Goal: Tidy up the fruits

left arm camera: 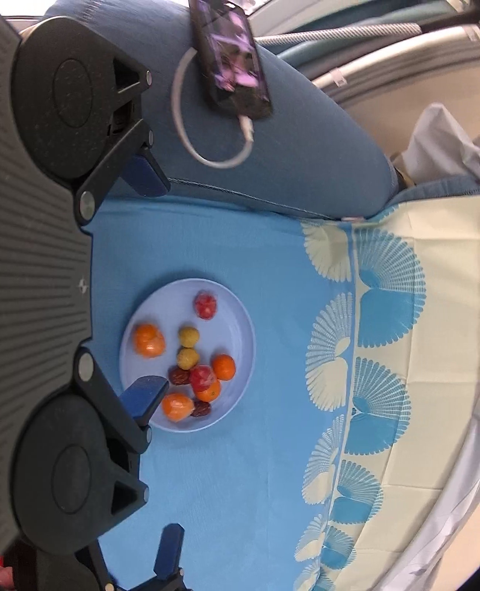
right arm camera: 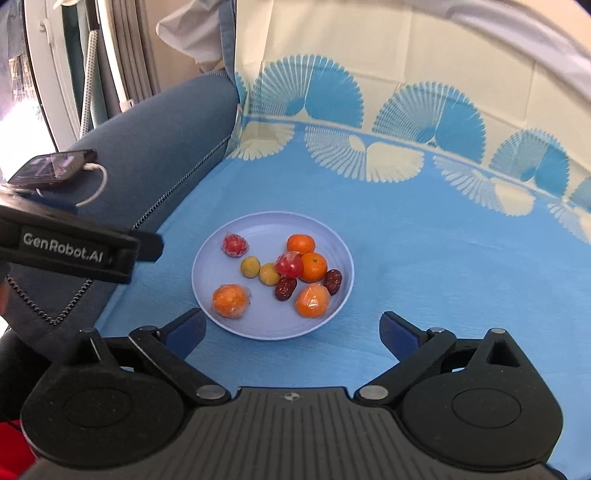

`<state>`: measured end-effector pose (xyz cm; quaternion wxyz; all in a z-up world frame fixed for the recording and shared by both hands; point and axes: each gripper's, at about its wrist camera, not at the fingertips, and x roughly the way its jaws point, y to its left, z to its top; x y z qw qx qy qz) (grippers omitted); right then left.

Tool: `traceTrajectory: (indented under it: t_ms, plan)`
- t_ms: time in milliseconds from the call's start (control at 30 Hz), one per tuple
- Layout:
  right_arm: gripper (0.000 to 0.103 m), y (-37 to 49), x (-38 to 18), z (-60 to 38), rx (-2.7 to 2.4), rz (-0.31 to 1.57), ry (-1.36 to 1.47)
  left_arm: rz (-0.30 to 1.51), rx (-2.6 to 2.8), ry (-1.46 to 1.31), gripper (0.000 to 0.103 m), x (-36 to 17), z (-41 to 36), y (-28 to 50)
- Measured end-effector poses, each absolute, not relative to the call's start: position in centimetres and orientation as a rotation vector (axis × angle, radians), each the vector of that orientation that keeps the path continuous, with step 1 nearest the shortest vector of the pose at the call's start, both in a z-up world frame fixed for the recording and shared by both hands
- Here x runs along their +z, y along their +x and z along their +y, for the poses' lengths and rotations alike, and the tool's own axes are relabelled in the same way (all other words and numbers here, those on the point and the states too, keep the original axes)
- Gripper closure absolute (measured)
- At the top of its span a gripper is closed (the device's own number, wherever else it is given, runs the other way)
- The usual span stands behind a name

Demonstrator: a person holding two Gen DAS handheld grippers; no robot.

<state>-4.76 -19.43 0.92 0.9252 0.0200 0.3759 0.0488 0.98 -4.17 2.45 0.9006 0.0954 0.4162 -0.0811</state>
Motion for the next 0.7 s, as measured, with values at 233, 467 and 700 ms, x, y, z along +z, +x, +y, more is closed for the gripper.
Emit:
traceTrajectory:
  t_ms: [233,467,700]
  plan:
    - [0.002,-8.5,2.9,-18.6,0.065,0.72,0.029,0.86,-0.131,0.177,0.0,3.8,-3.1,-2.0]
    - [0.002,-11.5,4.0,-18.0,0.052,0.68,0.014,0.856,-0.114,0.159,0.0,4.9,-2.6,-3.9]
    - [0.002,-12.8,4.7,-17.8,0.038,0.659,0.0,0.843,-0.114,0.16,0.0,5.5,-2.6,-5.5]
